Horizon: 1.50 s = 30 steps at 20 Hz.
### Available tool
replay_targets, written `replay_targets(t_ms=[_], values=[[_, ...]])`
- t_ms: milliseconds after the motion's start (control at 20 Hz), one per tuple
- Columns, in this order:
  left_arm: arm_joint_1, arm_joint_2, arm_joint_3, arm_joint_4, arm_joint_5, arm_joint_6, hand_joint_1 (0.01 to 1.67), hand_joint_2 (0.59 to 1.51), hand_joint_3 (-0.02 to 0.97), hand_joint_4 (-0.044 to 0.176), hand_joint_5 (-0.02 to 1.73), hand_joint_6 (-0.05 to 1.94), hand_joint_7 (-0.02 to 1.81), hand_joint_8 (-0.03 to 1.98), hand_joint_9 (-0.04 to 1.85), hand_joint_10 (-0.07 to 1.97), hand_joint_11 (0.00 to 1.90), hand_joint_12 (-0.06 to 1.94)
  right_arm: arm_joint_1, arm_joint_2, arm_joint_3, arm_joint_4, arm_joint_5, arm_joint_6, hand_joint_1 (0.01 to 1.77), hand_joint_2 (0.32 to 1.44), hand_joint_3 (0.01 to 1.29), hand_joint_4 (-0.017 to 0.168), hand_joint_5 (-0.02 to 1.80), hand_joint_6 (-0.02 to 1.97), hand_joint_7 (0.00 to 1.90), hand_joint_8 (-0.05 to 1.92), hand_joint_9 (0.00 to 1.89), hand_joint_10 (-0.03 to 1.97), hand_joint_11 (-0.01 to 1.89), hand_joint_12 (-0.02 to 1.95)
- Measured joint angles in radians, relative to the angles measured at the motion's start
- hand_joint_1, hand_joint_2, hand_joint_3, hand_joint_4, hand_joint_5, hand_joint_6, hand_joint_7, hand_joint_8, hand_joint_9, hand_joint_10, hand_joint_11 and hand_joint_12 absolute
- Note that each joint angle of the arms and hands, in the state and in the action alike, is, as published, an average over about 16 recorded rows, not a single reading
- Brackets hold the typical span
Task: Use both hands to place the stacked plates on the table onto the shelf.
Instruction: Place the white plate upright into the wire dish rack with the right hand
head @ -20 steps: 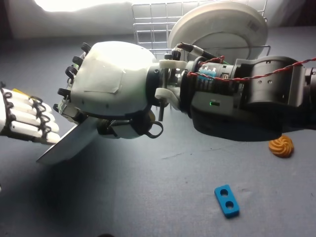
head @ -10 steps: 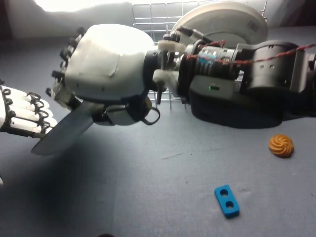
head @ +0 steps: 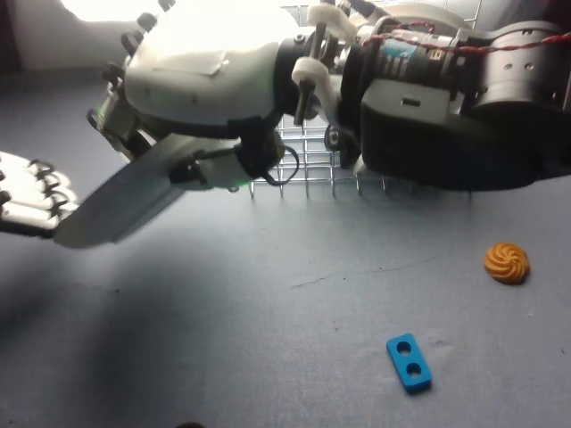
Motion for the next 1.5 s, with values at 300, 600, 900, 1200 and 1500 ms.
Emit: replay_targets(t_ms=[300, 600, 900, 1200, 1500], values=[[0.009, -0.007, 0.029, 0.005, 0.001, 0.001, 0.01, 1.058, 0.020, 0.001, 0.01, 0.00, 0.02, 0.00, 0.01, 0.01, 0.02, -0.01, 0.038, 0.026, -0.025, 0.040, -0.017, 0.015, 1.19, 1.09, 0.02, -0.007, 0.82, 0.98, 0.87, 1.21, 0.83, 1.22, 0.69, 1.57], [0.016, -0.012, 0.050, 0.006, 0.004, 0.002, 0.01, 1.058, 0.020, -0.003, 0.01, 0.01, 0.02, 0.00, 0.01, 0.01, 0.02, -0.01, 0.071, 0.057, -0.051, 0.136, -0.049, 0.018, 1.19, 1.09, 0.02, -0.007, 0.82, 0.97, 0.88, 1.21, 0.84, 1.22, 0.68, 1.59], [0.022, -0.016, 0.063, 0.006, 0.004, 0.002, 0.01, 1.061, 0.020, -0.003, 0.02, 0.01, 0.02, 0.00, 0.01, 0.01, 0.02, -0.01, 0.103, 0.094, -0.072, 0.255, -0.090, 0.018, 1.19, 1.09, 0.02, -0.008, 0.81, 0.98, 0.89, 1.22, 0.83, 1.24, 0.67, 1.59], [0.025, -0.018, 0.066, 0.006, 0.004, 0.002, 0.01, 1.062, 0.020, -0.003, 0.02, 0.01, 0.02, 0.00, 0.01, 0.01, 0.02, -0.01, 0.127, 0.139, -0.087, 0.358, -0.121, 0.016, 1.19, 1.09, 0.02, -0.008, 0.80, 0.98, 0.90, 1.23, 0.83, 1.23, 0.68, 1.58], [0.026, -0.020, 0.066, 0.006, 0.004, 0.002, 0.01, 1.061, 0.020, -0.003, 0.02, 0.01, 0.02, 0.00, 0.01, 0.01, 0.02, -0.01, 0.147, 0.185, -0.095, 0.452, -0.138, 0.015, 1.19, 1.09, 0.02, -0.008, 0.81, 0.97, 0.90, 1.23, 0.84, 1.22, 0.68, 1.57]])
